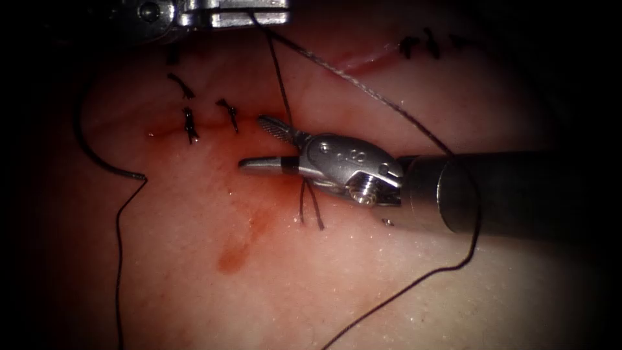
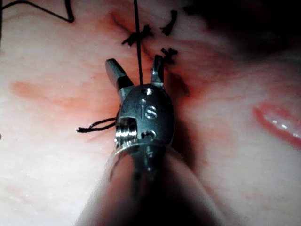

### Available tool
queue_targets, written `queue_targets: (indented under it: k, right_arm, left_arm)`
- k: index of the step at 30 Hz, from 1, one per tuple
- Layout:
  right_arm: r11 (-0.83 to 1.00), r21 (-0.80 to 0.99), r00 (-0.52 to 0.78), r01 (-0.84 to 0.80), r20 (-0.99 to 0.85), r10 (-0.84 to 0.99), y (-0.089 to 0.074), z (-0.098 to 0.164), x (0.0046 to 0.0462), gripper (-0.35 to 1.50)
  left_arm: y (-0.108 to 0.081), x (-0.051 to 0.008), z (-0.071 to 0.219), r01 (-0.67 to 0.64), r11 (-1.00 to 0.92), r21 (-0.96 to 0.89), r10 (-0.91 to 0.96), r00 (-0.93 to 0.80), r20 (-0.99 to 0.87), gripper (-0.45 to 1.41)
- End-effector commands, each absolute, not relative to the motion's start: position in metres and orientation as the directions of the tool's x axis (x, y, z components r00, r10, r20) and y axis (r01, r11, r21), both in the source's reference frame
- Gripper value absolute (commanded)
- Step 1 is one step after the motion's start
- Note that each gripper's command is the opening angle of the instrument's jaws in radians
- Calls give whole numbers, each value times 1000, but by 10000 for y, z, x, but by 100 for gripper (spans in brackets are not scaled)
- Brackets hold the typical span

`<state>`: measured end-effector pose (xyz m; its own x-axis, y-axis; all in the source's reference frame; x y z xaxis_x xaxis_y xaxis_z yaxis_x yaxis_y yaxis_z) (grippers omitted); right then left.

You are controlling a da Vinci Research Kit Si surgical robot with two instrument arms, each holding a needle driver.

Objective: Wound Closure

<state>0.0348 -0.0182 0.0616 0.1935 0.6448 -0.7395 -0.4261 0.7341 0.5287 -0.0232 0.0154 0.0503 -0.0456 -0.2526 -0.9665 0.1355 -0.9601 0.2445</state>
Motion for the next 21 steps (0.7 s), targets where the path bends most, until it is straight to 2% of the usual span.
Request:
queue_targets:
  k: [1,3,10,12,15,17,21]
  right_arm:
    - [744,515,196,-426,-750,632,-178,617,359,59]
    - [764,470,216,-442,-771,599,-181,617,357,-35]
    - [810,405,256,-423,-805,536,-181,615,351,-35]
    - [813,421,213,-402,-821,530,-177,609,342,-35]
    - [794,416,181,-443,-826,534,-169,598,324,115]
    - [776,416,181,-474,-816,549,-160,587,304,133]
    - [750,376,162,-543,-830,534,-142,563,257,148]
  left_arm:
    - [159,-238,506,135,-959,248,-255,-43,-966,-45]
    - [159,-238,504,135,-959,248,-256,-42,-966,-45]
    - [156,-238,498,139,-957,254,-260,-31,-965,-45]
    - [155,-239,494,140,-957,254,-261,-28,-965,-45]
    - [154,-240,490,143,-953,266,-272,-26,-962,-45]
    - [153,-242,488,143,-953,266,-272,-25,-962,-45]
    - [153,-247,482,142,-949,282,-288,-22,-958,-45]
